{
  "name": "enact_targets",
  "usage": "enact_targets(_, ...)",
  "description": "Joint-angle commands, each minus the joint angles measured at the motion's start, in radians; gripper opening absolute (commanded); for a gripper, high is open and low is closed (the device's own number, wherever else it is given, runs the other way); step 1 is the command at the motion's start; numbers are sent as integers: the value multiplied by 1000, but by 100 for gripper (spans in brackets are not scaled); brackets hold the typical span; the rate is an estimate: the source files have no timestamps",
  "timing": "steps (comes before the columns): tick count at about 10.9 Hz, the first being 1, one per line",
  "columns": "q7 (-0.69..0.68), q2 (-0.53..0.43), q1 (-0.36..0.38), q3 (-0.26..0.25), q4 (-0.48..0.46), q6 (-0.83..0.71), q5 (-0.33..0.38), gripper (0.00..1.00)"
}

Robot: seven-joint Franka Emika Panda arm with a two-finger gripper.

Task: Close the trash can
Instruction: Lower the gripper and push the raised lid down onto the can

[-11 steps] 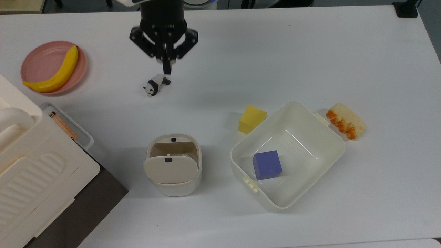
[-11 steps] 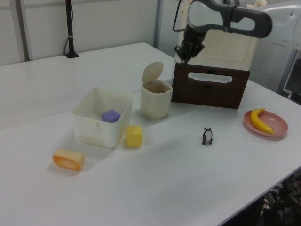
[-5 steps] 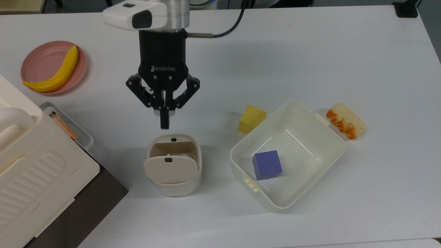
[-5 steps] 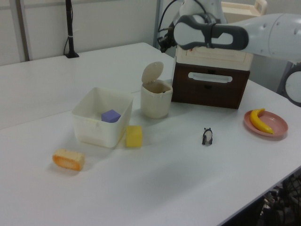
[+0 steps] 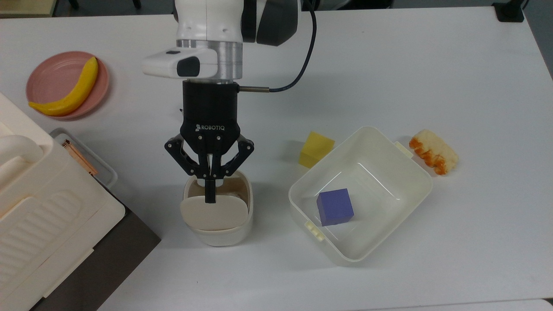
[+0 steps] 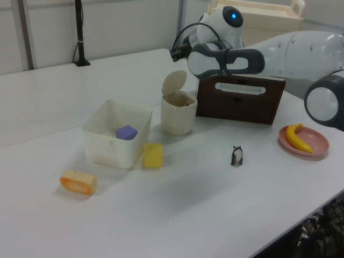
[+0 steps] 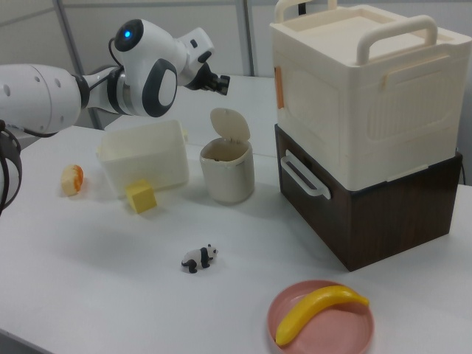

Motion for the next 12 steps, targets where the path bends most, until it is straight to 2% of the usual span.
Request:
enact_targets(1, -24, 1, -7, 7, -2, 1, 10, 0)
enact_targets(3, -32, -2, -10, 7, -5, -77, 2, 0)
enact_targets(6, -139, -8, -21, 7, -2, -243, 9, 0)
enact_targets(10, -259, -46, -22, 7, -2, -541, 13, 0)
enact_targets(12, -261, -40, -19, 6, -19, -587, 8, 0)
